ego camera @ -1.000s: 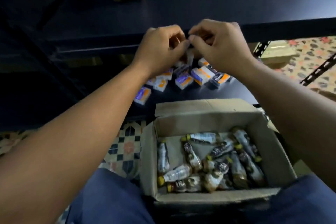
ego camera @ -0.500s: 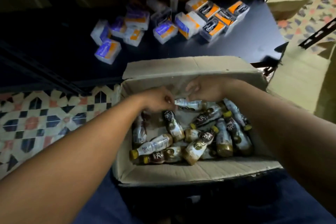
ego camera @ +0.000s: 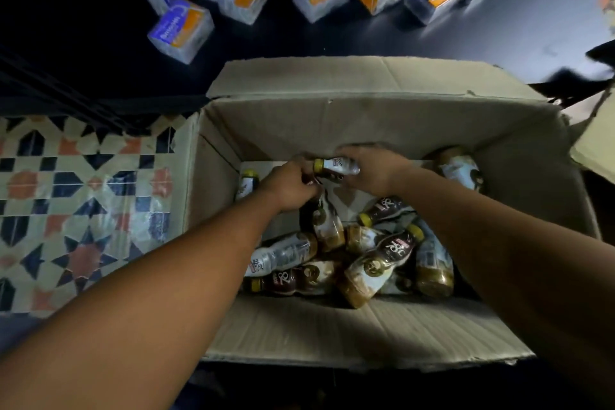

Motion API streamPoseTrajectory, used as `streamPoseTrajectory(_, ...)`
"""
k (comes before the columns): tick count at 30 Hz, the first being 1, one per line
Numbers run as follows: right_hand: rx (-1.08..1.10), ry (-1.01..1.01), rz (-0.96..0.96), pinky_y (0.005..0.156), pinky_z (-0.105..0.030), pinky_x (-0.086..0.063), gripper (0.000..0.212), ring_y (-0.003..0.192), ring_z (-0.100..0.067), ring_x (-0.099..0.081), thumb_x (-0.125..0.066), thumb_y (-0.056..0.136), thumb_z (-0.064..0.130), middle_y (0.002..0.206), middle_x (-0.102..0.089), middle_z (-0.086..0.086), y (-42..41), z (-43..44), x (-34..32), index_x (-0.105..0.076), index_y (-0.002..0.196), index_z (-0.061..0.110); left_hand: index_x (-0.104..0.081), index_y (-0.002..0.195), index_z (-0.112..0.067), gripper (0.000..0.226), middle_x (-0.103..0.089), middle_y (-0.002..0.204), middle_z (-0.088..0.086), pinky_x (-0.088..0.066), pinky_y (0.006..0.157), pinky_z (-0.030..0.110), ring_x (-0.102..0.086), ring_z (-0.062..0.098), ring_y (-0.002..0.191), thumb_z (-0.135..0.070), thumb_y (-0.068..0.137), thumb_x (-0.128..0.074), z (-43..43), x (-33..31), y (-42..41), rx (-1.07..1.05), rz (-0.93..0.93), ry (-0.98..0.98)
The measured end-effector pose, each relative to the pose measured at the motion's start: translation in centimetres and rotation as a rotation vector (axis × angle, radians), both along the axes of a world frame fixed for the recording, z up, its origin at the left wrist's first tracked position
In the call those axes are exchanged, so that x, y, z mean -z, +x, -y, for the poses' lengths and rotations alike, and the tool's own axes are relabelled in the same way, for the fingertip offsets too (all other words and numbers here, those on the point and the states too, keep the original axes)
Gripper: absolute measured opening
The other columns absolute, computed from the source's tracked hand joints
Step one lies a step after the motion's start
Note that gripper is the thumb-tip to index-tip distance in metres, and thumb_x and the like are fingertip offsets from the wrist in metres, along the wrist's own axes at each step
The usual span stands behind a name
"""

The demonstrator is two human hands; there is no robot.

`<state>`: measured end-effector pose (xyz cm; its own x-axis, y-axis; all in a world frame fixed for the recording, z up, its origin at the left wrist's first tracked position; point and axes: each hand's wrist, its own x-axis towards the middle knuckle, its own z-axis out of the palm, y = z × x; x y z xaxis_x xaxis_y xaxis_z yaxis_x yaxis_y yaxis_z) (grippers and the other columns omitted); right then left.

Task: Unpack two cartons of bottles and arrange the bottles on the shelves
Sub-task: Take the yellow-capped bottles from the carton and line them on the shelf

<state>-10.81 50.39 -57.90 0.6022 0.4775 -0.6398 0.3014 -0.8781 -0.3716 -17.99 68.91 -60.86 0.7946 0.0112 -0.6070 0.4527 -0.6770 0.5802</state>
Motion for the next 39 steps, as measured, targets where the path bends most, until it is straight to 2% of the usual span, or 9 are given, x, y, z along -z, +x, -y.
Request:
streamPoseTrajectory(3,-0.013,-0.027,0.041,0.111,-0.045,-0.041,0.067,0.137,-0.031,-0.044,-0.067,0.095,0.037,0.154,-0.047,-0.005,-0.2,-0.1,1.0,-0.035,0.155,0.034,-0.043,0.111,-0.018,0.033,-0.057,0.088,0.0,-0.039,0.06,0.027,-0.057,0.016,0.082,-0.024,0.092,-0.069,0.7,1.3,-0.4,-0.214,0.002,-0.045)
streamPoseTrajectory(7,-0.123,-0.141,0.152,0.113,-0.049,-0.032,0.072,0.139,-0.036,-0.033,-0.061,0.096,0.045,0.155,-0.042,-0.005,-1.1,-0.8,1.9,-0.025,0.157,0.04,-0.047,0.124,-0.014,0.04,-0.062,0.102,0.007,-0.048,0.078,0.031,-0.061,0.024,0.097,-0.02,0.092,-0.069,0.9,1.7,-0.7,-0.333,-0.021,-0.102)
streamPoseTrajectory(11,-0.152,-0.169,0.199,0.11,-0.051,-0.03,0.057,0.132,-0.039,-0.033,-0.064,0.093,0.042,0.141,-0.041,-0.01,-1.9,-1.8,2.3,-0.041,0.145,0.045,-0.065,0.098,-0.02,0.016,-0.071,0.099,0.008,-0.057,0.086,0.042,-0.067,0.027,0.096,-0.026,0.086,-0.074,0.6,1.4,-0.6,-0.342,0.002,-0.157)
streamPoseTrajectory(17,-0.168,-0.104,0.242,0.105,-0.049,-0.045,0.046,0.126,-0.034,-0.053,-0.067,0.093,0.026,0.139,-0.057,-0.008,-2.5,-2.2,2.6,-0.048,0.134,0.034,-0.057,0.093,-0.025,0.022,-0.072,0.097,0.008,-0.057,0.081,0.037,-0.069,0.024,0.093,-0.025,0.086,-0.078,0.4,0.3,-0.2,-0.384,0.003,-0.201)
streamPoseTrajectory(22,-0.261,-0.152,0.22,0.113,-0.05,-0.03,0.073,0.141,-0.038,-0.036,-0.065,0.095,0.036,0.153,-0.038,-0.012,-1.8,-1.9,2.7,-0.023,0.154,0.045,-0.061,0.111,-0.013,0.03,-0.072,0.096,0.005,-0.05,0.068,0.026,-0.069,0.019,0.09,-0.017,0.086,-0.078,-0.1,-0.6,-0.8,-0.425,0.008,-0.309)
streamPoseTrajectory(29,-0.075,0.09,0.211,0.11,-0.049,-0.036,0.058,0.13,-0.032,-0.05,-0.062,0.096,0.034,0.145,-0.051,-0.005,-2.0,-0.2,-0.2,-0.035,0.147,0.041,-0.066,0.111,-0.017,0.032,-0.073,0.111,0.007,-0.055,0.095,0.036,-0.069,0.021,0.103,-0.008,0.084,-0.079,-0.8,-2.8,-1.3,-0.364,0.094,-0.404)
streamPoseTrajectory(34,0.234,0.36,0.141,0.098,-0.042,-0.052,0.054,0.108,-0.019,-0.063,-0.072,0.092,0.032,0.121,-0.067,0.005,-2.5,2.0,-4.1,-0.043,0.136,0.043,-0.065,0.109,-0.024,0.036,-0.075,0.106,-0.001,-0.056,0.096,0.047,-0.071,0.017,0.1,-0.005,0.082,-0.079,-1.5,-7.4,-0.1,-0.297,0.181,-0.419)
streamPoseTrajectory(36,0.332,0.498,0.117,0.099,-0.044,-0.054,0.054,0.108,-0.011,-0.066,-0.077,0.088,0.032,0.119,-0.069,0.013,-2.7,2.3,-6.4,-0.047,0.131,0.046,-0.067,0.108,-0.024,0.037,-0.076,0.104,-0.002,-0.057,0.093,0.044,-0.072,0.015,0.1,-0.003,0.081,-0.08,-1.7,-10.1,0.7,-0.265,0.233,-0.445)
streamPoseTrajectory(39,0.43,0.659,0.189,0.098,-0.047,-0.053,0.052,0.109,-0.01,-0.066,-0.08,0.084,0.034,0.117,-0.069,0.015,-2.3,2.2,-10.7,-0.052,0.127,0.046,-0.067,0.1,-0.024,0.037,-0.075,0.094,-0.007,-0.054,0.085,0.025,-0.07,0.001,0.089,0.003,0.078,-0.08,-1.8,-15.0,2.1,-0.209,0.353,-0.45)
